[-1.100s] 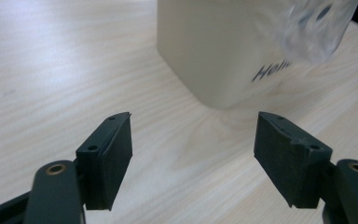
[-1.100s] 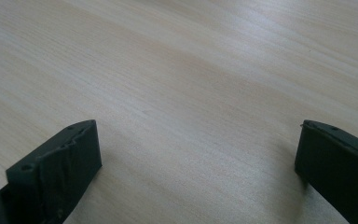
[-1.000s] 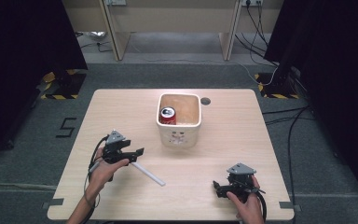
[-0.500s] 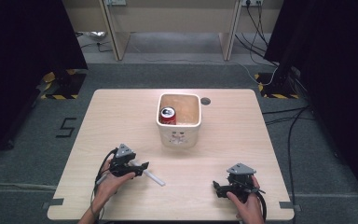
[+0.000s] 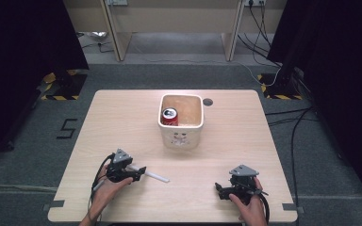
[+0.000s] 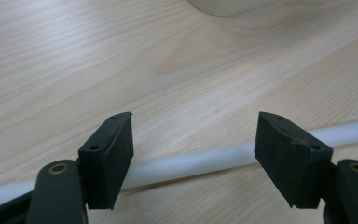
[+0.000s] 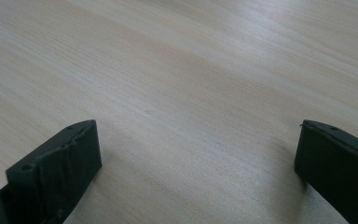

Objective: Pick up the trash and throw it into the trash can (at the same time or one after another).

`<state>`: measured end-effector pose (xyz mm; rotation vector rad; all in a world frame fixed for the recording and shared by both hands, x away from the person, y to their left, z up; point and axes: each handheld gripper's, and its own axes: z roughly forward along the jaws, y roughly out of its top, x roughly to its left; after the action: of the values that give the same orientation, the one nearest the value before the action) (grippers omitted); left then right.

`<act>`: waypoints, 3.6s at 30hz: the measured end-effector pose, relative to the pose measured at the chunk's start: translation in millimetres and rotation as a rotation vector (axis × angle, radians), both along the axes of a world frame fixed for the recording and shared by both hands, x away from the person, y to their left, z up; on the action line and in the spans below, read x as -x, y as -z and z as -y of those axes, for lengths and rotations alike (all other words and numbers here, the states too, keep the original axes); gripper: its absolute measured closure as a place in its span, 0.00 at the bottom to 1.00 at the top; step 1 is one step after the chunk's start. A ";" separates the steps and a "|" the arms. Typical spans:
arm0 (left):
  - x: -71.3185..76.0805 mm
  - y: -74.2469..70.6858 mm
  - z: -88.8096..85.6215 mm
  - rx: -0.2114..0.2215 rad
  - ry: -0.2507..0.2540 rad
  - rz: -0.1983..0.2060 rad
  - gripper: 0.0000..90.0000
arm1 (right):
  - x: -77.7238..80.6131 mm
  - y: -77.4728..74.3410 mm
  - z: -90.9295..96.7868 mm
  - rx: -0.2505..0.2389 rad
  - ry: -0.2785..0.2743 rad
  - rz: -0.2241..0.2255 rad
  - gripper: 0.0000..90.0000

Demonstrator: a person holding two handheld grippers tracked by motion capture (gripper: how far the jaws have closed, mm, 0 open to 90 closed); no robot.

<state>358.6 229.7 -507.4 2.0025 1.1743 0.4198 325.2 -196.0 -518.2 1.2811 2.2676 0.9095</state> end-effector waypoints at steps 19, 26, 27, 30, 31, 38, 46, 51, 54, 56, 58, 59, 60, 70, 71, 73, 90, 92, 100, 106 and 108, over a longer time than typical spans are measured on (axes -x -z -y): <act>-10.0 4.0 -7.5 0.007 -0.050 -0.091 0.31 | 0.2 0.2 -0.4 0.001 -0.002 0.002 0.01; -22.4 -0.1 -0.1 0.035 -0.030 -0.096 0.31 | 0.2 0.1 -0.4 0.000 -0.003 -0.001 0.01; -24.4 -0.6 1.8 0.029 -0.025 -0.096 0.31 | 0.2 0.1 -0.5 0.000 -0.003 -0.001 0.01; -31.3 1.4 7.2 0.008 -0.027 -0.094 0.31 | 0.2 0.1 -0.5 0.000 -0.003 0.000 0.01; -33.2 2.3 8.4 -0.006 -0.026 -0.093 0.32 | 0.3 0.1 -0.5 0.000 -0.003 -0.001 0.01; -38.4 2.7 15.9 -0.048 0.004 -0.070 0.40 | 0.2 0.1 -0.5 -0.001 -0.004 -0.001 0.01; -39.5 1.0 13.9 -0.109 0.041 -0.044 0.63 | 0.2 0.1 -0.5 -0.001 -0.004 -0.002 0.00; -38.3 0.6 7.9 -0.111 0.049 -0.041 0.76 | 0.2 0.1 -0.5 -0.001 -0.004 -0.001 0.00; -37.8 0.7 5.4 -0.117 0.053 -0.034 0.80 | 0.2 0.1 -0.5 -0.001 -0.004 -0.001 0.00; -37.7 0.3 3.9 -0.125 0.055 -0.035 0.80 | 0.2 0.1 -0.5 -0.001 -0.004 -0.002 0.01; -37.5 0.2 3.0 -0.124 0.046 -0.038 0.78 | 0.2 0.1 -0.5 -0.001 -0.005 -0.001 0.00; -37.5 0.1 2.5 -0.124 0.041 -0.041 0.76 | 0.2 0.1 -0.5 0.000 -0.004 -0.001 0.00; -37.5 0.0 1.8 -0.123 0.039 -0.045 0.74 | 0.2 0.1 -0.5 0.000 -0.006 -0.001 0.00; -38.6 1.5 -1.9 -0.083 0.039 -0.047 0.87 | 0.4 0.0 -0.8 -0.002 -0.009 -0.002 0.01; -39.0 1.4 -2.4 -0.085 0.037 -0.046 0.87 | 0.2 0.2 -0.8 -0.003 -0.011 0.001 0.01; -39.5 1.5 -3.2 -0.087 0.037 -0.044 0.88 | 0.2 0.2 -0.8 -0.002 -0.013 0.002 0.01; -48.9 -39.8 -25.4 0.011 0.005 0.041 0.88 | 0.1 0.2 -0.7 0.000 -0.014 0.004 0.01; -50.2 -46.9 -26.5 0.015 0.010 0.051 0.88 | 0.1 0.3 -0.6 0.001 -0.014 0.005 0.01; -54.2 -71.2 -27.1 0.038 0.021 0.094 0.88 | 0.2 0.2 -0.7 0.000 -0.014 0.004 0.01; -56.2 -87.9 -27.0 0.056 0.035 0.122 0.88 | 0.1 0.2 -0.7 0.000 -0.014 0.004 0.01; -56.9 -94.0 -26.9 0.053 0.038 0.130 0.88 | 0.2 0.2 -0.7 -0.001 -0.014 0.003 0.01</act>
<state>415.5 256.5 -413.4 1.9192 1.0547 0.4867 325.1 -195.3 -518.4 1.2653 2.2767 0.9167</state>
